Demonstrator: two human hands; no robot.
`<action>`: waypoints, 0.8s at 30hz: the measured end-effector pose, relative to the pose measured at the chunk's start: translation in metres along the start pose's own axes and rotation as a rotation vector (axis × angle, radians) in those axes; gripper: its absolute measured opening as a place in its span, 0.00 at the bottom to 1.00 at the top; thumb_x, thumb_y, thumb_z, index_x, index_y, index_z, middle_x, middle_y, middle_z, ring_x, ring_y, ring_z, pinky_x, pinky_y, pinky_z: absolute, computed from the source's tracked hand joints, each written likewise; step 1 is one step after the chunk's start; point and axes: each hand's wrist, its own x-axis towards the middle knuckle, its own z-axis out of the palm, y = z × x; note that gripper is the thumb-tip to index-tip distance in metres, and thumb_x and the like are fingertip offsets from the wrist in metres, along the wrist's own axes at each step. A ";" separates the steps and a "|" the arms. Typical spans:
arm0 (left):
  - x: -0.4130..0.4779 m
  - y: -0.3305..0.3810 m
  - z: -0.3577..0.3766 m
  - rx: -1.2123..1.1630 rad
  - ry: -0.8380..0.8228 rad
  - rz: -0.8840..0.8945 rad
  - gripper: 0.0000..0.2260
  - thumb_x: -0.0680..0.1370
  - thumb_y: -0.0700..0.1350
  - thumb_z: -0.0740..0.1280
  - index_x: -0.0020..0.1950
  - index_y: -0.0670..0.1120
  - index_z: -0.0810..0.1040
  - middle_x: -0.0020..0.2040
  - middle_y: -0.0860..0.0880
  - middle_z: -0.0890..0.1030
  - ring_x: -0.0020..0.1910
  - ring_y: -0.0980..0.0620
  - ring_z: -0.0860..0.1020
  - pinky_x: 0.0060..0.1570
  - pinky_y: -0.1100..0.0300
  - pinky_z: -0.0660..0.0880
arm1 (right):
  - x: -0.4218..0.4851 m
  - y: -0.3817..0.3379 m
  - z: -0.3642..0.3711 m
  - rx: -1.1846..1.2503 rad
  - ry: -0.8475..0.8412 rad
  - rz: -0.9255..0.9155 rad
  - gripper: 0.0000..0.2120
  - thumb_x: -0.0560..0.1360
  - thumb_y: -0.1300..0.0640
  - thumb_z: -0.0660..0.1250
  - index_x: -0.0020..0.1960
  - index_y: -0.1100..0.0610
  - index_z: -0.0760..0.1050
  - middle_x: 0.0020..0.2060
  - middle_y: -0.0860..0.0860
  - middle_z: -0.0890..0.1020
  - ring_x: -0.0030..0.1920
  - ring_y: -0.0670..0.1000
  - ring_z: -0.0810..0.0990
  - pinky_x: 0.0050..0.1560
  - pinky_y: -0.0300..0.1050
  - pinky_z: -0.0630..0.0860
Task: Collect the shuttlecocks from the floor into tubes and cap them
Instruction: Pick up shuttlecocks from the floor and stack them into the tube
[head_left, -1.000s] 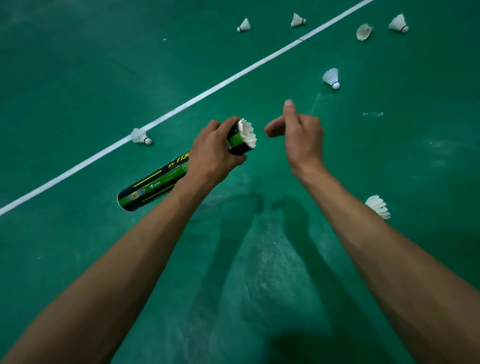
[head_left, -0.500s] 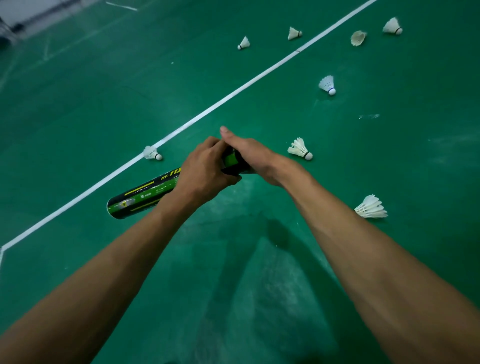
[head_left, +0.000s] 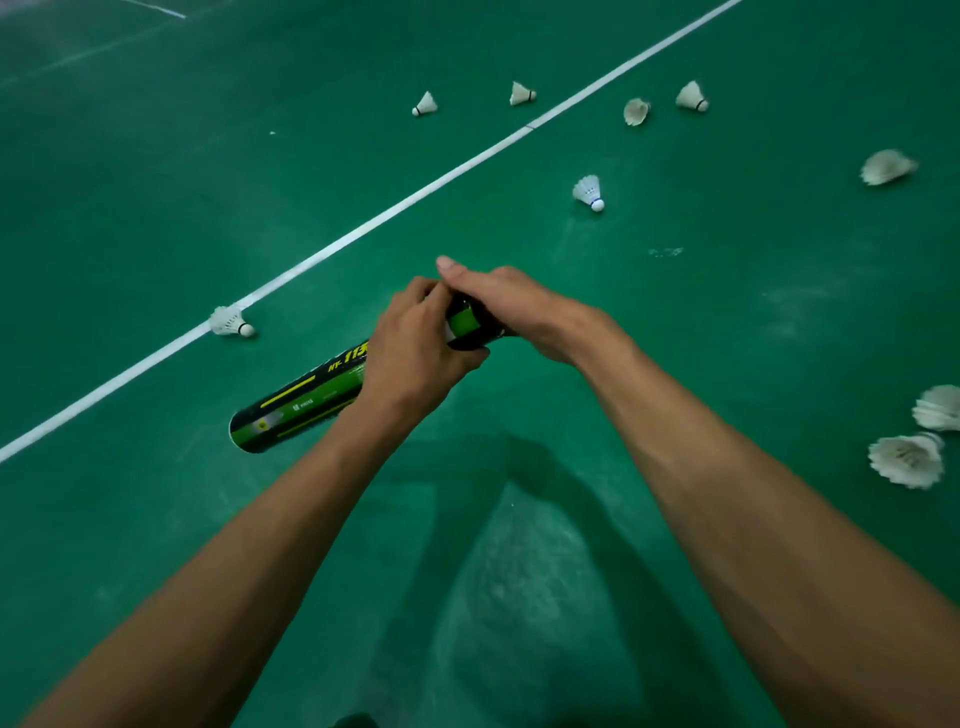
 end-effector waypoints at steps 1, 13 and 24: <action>0.002 0.001 0.002 -0.011 -0.006 0.023 0.31 0.67 0.50 0.80 0.68 0.45 0.77 0.59 0.45 0.78 0.56 0.41 0.77 0.54 0.46 0.76 | -0.004 0.001 -0.002 0.031 -0.033 0.016 0.20 0.81 0.38 0.61 0.44 0.52 0.80 0.33 0.46 0.82 0.34 0.44 0.79 0.38 0.38 0.73; 0.029 0.036 -0.008 -0.162 0.005 0.269 0.30 0.67 0.49 0.77 0.69 0.57 0.77 0.62 0.48 0.82 0.58 0.42 0.80 0.56 0.47 0.78 | -0.033 -0.020 -0.024 0.094 0.011 0.020 0.20 0.83 0.40 0.57 0.44 0.52 0.78 0.33 0.47 0.80 0.35 0.43 0.78 0.37 0.35 0.73; 0.067 0.045 0.002 -0.208 0.030 0.321 0.35 0.67 0.49 0.79 0.73 0.54 0.74 0.58 0.48 0.78 0.55 0.43 0.78 0.47 0.55 0.72 | -0.043 -0.034 -0.067 -0.031 0.456 -0.009 0.29 0.81 0.37 0.60 0.33 0.57 0.79 0.27 0.50 0.82 0.29 0.48 0.81 0.42 0.43 0.78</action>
